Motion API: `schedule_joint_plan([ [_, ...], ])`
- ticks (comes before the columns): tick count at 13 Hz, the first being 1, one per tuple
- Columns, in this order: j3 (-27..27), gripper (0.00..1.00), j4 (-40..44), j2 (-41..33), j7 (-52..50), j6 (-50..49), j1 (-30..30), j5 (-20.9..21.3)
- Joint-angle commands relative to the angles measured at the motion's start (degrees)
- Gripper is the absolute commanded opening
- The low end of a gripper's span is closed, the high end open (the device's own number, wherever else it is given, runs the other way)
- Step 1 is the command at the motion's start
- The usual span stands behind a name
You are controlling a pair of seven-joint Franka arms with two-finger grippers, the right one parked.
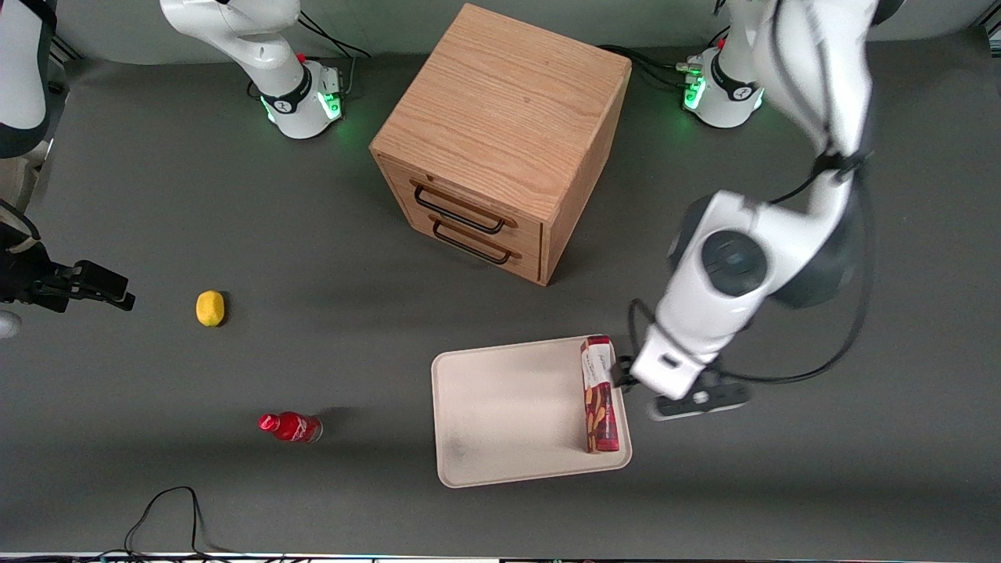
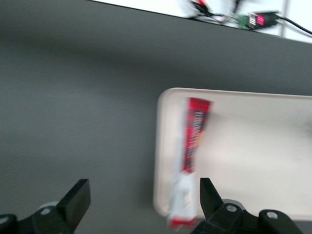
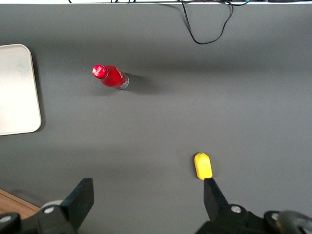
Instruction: Place red cookie box on tray
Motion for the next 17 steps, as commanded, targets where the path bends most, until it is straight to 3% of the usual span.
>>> schedule_joint_plan([
  [1, -0.52, 1.0, -9.05, -14.69, 4.78, -12.09, 4.65, 0.13],
  [3, -0.52, 1.0, -10.1, -20.5, 15.67, -19.16, 9.21, 0.21],
  [5, -0.61, 1.0, -17.89, -28.22, 24.21, -18.58, 14.93, -0.05],
  [9, -3.51, 1.0, -24.42, -36.33, 28.81, -18.31, 19.69, -1.37],
  [17, -3.51, 1.0, -24.78, -37.14, 38.14, -19.45, 20.4, -6.2],
])
